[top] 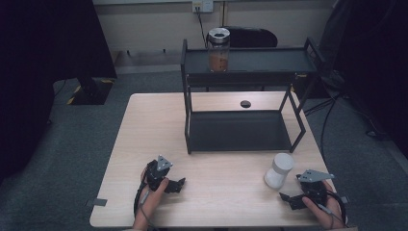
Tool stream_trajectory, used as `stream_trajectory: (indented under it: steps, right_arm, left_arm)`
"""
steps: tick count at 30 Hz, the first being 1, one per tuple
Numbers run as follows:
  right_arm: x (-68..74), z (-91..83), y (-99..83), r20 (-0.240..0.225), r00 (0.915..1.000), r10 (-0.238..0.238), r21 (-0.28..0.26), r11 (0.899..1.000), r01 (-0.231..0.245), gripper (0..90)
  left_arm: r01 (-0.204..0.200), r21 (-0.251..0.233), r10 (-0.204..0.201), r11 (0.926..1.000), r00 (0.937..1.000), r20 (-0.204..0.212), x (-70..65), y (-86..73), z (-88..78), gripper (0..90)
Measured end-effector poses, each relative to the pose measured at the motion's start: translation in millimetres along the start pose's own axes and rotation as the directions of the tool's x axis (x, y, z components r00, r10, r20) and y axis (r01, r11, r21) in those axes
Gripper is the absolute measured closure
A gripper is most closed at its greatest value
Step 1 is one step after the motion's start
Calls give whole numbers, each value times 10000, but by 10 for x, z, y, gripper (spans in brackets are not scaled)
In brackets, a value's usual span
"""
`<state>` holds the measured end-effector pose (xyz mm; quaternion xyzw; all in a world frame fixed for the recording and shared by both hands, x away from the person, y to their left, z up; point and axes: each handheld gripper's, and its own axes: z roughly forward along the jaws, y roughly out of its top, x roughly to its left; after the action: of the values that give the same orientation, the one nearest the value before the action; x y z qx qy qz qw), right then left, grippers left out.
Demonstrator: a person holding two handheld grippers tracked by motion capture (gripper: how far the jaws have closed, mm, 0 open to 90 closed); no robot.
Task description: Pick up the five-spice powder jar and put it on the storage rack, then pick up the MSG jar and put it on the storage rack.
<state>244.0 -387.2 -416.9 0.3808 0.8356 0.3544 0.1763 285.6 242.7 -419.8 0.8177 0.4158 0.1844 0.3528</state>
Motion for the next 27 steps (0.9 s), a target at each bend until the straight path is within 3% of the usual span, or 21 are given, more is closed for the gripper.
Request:
stream_trajectory:
  steps: [24, 27]
  right_arm:
    - [-3, 16, 77, -22, 10000, -34, 231, 9997, 35, 0]
    - [-26, 19, 100, -165, 9997, 157, 192, 9997, -154, 20]
  left_arm:
    - [0, -5, 0, 10000, 10000, 0, 0, -1, 0, 0]
    - [-6, -4, 6, 10000, 10000, 1, 1, -1, 0, 0]
